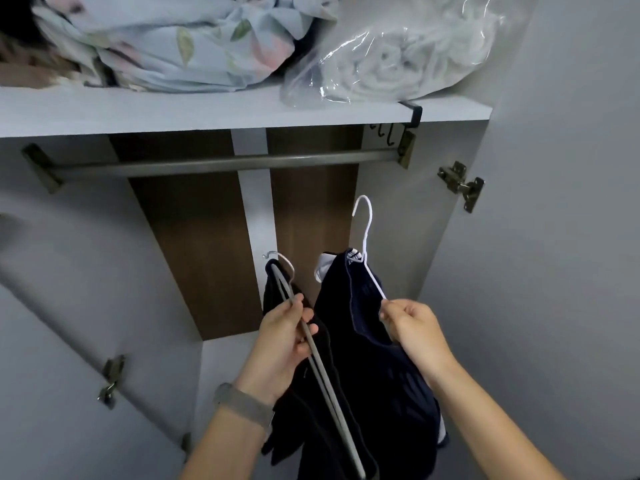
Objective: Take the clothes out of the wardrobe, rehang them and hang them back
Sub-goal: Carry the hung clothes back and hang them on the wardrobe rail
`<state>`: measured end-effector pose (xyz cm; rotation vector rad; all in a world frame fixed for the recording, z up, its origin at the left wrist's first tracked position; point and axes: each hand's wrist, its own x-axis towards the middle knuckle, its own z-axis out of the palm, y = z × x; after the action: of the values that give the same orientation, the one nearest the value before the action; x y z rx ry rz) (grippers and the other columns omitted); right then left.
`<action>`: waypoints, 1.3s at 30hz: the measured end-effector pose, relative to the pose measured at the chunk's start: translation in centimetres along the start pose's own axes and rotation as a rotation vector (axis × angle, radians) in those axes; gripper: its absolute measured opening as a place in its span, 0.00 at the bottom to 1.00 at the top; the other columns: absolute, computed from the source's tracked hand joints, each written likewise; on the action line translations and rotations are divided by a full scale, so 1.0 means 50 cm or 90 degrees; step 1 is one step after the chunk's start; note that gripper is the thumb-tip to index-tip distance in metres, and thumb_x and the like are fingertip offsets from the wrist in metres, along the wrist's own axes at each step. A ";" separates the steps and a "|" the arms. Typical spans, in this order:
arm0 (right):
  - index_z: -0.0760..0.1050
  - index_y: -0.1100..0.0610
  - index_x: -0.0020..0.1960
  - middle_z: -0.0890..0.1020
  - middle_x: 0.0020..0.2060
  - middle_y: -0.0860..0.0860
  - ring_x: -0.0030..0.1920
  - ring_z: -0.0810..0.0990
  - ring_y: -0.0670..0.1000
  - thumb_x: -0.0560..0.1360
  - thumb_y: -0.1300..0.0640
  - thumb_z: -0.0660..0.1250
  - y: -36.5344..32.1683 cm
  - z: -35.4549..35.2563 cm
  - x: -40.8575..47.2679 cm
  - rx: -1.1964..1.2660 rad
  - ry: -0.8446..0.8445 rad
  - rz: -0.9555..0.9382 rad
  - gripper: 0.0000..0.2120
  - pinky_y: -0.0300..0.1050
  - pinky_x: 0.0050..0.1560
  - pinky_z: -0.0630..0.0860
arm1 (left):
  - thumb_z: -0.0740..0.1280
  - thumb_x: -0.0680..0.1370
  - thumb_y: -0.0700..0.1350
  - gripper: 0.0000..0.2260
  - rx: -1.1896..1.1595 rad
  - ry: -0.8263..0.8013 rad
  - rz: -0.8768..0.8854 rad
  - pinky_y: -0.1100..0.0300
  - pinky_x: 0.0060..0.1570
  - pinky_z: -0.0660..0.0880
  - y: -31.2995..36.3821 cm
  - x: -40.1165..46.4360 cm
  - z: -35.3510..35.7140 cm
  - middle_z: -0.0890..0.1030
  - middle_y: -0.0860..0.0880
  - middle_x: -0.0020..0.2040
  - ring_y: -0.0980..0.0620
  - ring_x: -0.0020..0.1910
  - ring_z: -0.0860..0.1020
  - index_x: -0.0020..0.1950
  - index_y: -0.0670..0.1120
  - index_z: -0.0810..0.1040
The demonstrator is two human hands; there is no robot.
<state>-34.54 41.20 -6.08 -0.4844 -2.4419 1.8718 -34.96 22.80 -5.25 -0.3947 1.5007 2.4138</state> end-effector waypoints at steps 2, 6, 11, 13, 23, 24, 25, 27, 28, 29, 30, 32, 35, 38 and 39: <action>0.71 0.55 0.29 0.67 0.19 0.46 0.20 0.61 0.45 0.79 0.57 0.61 -0.037 -0.005 0.107 -0.036 0.034 -0.023 0.19 0.37 0.24 0.60 | 0.56 0.82 0.43 0.08 -0.004 -0.001 0.007 0.67 0.19 0.62 0.024 0.044 0.010 0.71 0.50 0.33 0.55 0.32 0.70 0.60 0.47 0.71; 0.77 0.57 0.34 0.76 0.27 0.52 0.28 0.71 0.50 0.79 0.55 0.62 -0.122 -0.014 0.312 -0.095 0.116 -0.080 0.16 0.43 0.36 0.67 | 0.56 0.83 0.43 0.11 0.000 -0.011 0.033 0.67 0.19 0.63 0.077 0.134 0.017 0.70 0.50 0.34 0.54 0.33 0.70 0.64 0.45 0.70; 0.80 0.65 0.46 0.78 0.32 0.55 0.34 0.76 0.54 0.81 0.57 0.58 -0.142 -0.026 0.475 -0.171 0.200 -0.110 0.16 0.44 0.34 0.67 | 0.56 0.83 0.43 0.11 0.014 -0.017 0.042 0.67 0.19 0.63 0.125 0.238 0.011 0.70 0.50 0.34 0.55 0.32 0.70 0.65 0.45 0.69; 0.78 0.69 0.50 0.81 0.43 0.63 0.45 0.79 0.61 0.80 0.61 0.57 -0.117 -0.025 0.522 -0.217 0.194 -0.077 0.14 0.44 0.40 0.68 | 0.56 0.83 0.43 0.11 0.013 -0.027 0.043 0.67 0.19 0.65 0.136 0.265 0.014 0.69 0.50 0.34 0.54 0.32 0.70 0.64 0.46 0.69; 0.68 0.62 0.67 0.70 0.62 0.60 0.63 0.66 0.63 0.76 0.58 0.66 -0.029 0.023 0.533 -0.451 0.199 -0.183 0.21 0.49 0.65 0.61 | 0.56 0.83 0.44 0.11 0.014 -0.025 0.028 0.68 0.20 0.67 0.132 0.369 0.058 0.70 0.49 0.35 0.54 0.34 0.69 0.64 0.46 0.71; 0.70 0.59 0.66 0.72 0.60 0.57 0.62 0.68 0.58 0.76 0.57 0.67 -0.037 0.040 0.495 -0.383 0.181 -0.239 0.19 0.46 0.65 0.60 | 0.56 0.83 0.45 0.11 0.007 -0.016 0.022 0.69 0.20 0.68 0.128 0.377 0.068 0.70 0.49 0.35 0.54 0.35 0.69 0.64 0.46 0.70; 0.72 0.57 0.63 0.75 0.56 0.53 0.58 0.72 0.52 0.76 0.56 0.68 -0.043 0.054 0.453 -0.290 0.097 -0.243 0.17 0.43 0.63 0.63 | 0.56 0.83 0.45 0.11 0.002 -0.010 0.018 0.69 0.20 0.68 0.125 0.385 0.077 0.70 0.49 0.36 0.54 0.35 0.69 0.64 0.47 0.70; 0.73 0.52 0.58 0.78 0.47 0.50 0.44 0.78 0.44 0.76 0.53 0.68 -0.058 0.083 0.357 -0.096 -0.173 -0.087 0.12 0.39 0.51 0.73 | 0.55 0.83 0.45 0.10 0.002 -0.008 0.020 0.69 0.21 0.69 0.121 0.402 0.096 0.70 0.49 0.36 0.54 0.35 0.70 0.63 0.48 0.69; 0.72 0.51 0.58 0.79 0.43 0.50 0.38 0.79 0.43 0.76 0.52 0.68 -0.058 0.094 0.318 -0.057 -0.272 -0.009 0.12 0.38 0.44 0.75 | 0.55 0.83 0.46 0.10 0.004 -0.011 0.022 0.69 0.24 0.71 0.120 0.409 0.105 0.70 0.49 0.37 0.55 0.36 0.70 0.63 0.48 0.69; 0.73 0.51 0.57 0.79 0.40 0.50 0.33 0.79 0.43 0.76 0.52 0.67 -0.053 0.100 0.290 -0.072 -0.324 0.008 0.11 0.37 0.39 0.76 | 0.55 0.83 0.46 0.09 0.003 -0.017 0.022 0.69 0.30 0.74 0.119 0.417 0.113 0.70 0.50 0.37 0.55 0.36 0.70 0.62 0.49 0.69; 0.74 0.50 0.56 0.80 0.37 0.49 0.30 0.79 0.43 0.77 0.52 0.66 -0.042 0.101 0.278 -0.137 -0.321 -0.029 0.08 0.37 0.37 0.76 | 0.55 0.83 0.47 0.09 -0.002 -0.024 0.019 0.67 0.38 0.76 0.118 0.422 0.120 0.70 0.50 0.37 0.56 0.35 0.70 0.61 0.49 0.69; 0.75 0.50 0.50 0.78 0.31 0.48 0.29 0.76 0.43 0.79 0.51 0.63 -0.026 0.097 0.278 -0.242 -0.275 -0.121 0.04 0.42 0.36 0.77 | 0.56 0.82 0.48 0.09 -0.014 -0.040 0.014 0.67 0.39 0.76 0.113 0.423 0.131 0.71 0.51 0.37 0.57 0.35 0.70 0.60 0.50 0.71; 0.71 0.48 0.41 0.75 0.27 0.45 0.29 0.74 0.43 0.81 0.51 0.59 -0.025 0.088 0.279 -0.257 -0.240 -0.164 0.09 0.37 0.33 0.71 | 0.57 0.82 0.47 0.08 -0.038 -0.062 0.018 0.68 0.29 0.72 0.106 0.413 0.138 0.72 0.51 0.37 0.56 0.36 0.71 0.57 0.51 0.73; 0.70 0.52 0.35 0.72 0.21 0.42 0.25 0.70 0.41 0.81 0.53 0.59 -0.026 0.083 0.272 -0.137 -0.135 -0.150 0.15 0.31 0.29 0.63 | 0.58 0.82 0.45 0.07 -0.005 -0.085 0.035 0.62 0.36 0.75 0.104 0.410 0.137 0.78 0.50 0.43 0.53 0.41 0.77 0.57 0.50 0.74; 0.69 0.55 0.33 0.68 0.19 0.43 0.23 0.66 0.41 0.80 0.54 0.60 -0.023 0.080 0.276 -0.083 -0.102 -0.127 0.17 0.32 0.27 0.61 | 0.58 0.82 0.44 0.09 0.028 -0.090 0.045 0.60 0.36 0.76 0.103 0.410 0.138 0.80 0.49 0.48 0.52 0.45 0.79 0.59 0.48 0.73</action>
<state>-48.79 40.76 -8.41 -0.0903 -2.6114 1.7415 -56.42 28.53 -5.58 -0.1600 1.5266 2.4001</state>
